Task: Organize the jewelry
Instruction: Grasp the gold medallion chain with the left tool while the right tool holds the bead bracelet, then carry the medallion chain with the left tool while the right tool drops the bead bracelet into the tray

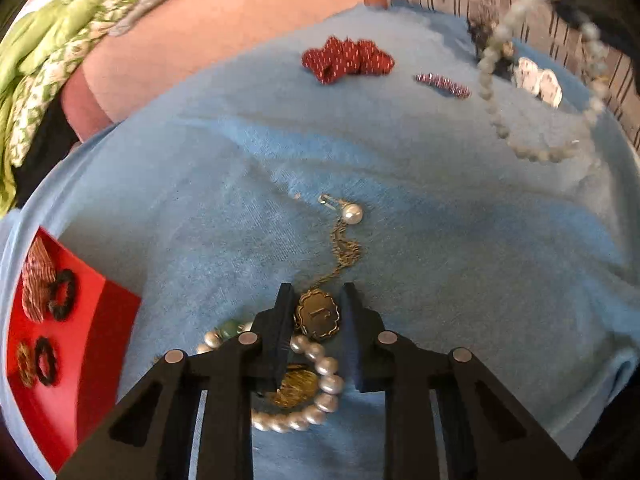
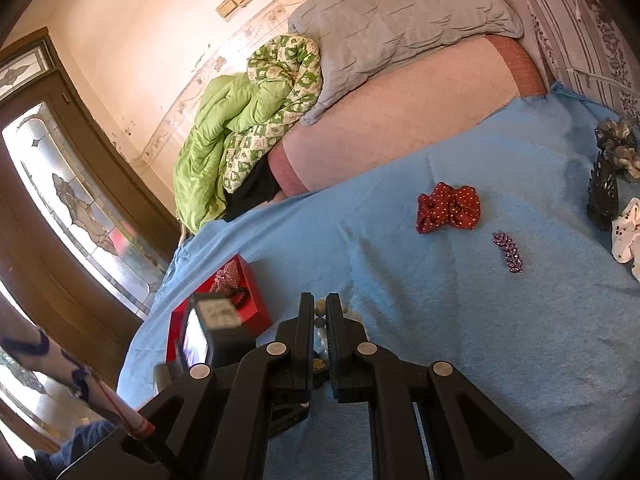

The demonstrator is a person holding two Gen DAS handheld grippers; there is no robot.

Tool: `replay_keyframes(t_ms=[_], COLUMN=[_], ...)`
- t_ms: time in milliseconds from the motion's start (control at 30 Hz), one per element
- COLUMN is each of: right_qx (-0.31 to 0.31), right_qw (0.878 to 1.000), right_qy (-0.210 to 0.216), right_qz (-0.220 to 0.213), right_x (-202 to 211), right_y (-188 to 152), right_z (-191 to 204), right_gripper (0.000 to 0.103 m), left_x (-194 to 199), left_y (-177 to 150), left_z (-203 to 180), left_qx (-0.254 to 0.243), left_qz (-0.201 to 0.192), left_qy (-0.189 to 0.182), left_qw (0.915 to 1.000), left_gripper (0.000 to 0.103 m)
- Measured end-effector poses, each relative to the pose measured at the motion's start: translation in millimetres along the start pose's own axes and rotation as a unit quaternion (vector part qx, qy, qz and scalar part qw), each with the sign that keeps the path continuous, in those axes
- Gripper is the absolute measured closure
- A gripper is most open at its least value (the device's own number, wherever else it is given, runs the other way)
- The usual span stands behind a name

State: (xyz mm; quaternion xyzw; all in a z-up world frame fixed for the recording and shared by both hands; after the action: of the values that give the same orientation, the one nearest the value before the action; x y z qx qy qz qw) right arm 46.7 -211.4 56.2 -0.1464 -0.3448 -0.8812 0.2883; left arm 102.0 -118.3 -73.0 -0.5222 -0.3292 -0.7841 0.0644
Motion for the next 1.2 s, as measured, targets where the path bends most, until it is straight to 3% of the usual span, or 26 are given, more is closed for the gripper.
replay_keyframes(t_ms=[100,267,467,600,900,1200], right_qx=[-0.002,0.001,0.015,0.026,0.041,0.074], right_qw=[1.0,1.0,1.0,1.0,0.999,0.995], right_qy=[-0.003,-0.01,-0.015,-0.01,0.025,0.057], right_qz=[-0.002,-0.005,-0.001,0.001,0.011,0.034], right_x=[0.5,-1.0,-6.8,-11.0,-18.9,-35.5], right_y=[0.2,1.0,-4.5,-9.0,-17.9,-32.7], right_z=[-1.8,-3.2,1.4,10.8,51.4,106.8], right_gripper=[0.096,0.096,0.096,0.096,0.096,0.096], left_x=[17.5,57.8,115.0,146.2,201.4,229.2], left_y=[3.0,20.3,33.1,36.5,18.9,-28.9], left_z=[-1.8,17.2,53.7,78.0,120.6,170.1], left_qx=[0.027,0.045,0.081,0.103,0.14,0.19], left_qz=[-0.049,-0.109,-0.183,-0.211,-0.239,-0.219], left_qy=[-0.021,0.004,0.023,0.03,0.058,0.103], left_qw=[0.9982,0.993,0.9796,0.9715,0.9591,0.9513], left_gripper=[0.081,0.081,0.081,0.081,0.081,0.08])
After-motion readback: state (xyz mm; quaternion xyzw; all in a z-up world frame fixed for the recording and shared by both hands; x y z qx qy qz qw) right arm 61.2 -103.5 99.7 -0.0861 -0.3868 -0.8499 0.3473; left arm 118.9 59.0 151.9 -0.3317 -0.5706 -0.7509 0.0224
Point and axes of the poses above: each gripper's, at about its wrist camera, not at the fingertips, and x roughly against the way its jaws point, z to its left, y to its top, the point moved 10 cm from there along -x, roughly the way its jaws point, and after that the axes turned 15 degrees about -x, right-handed, at the moved point
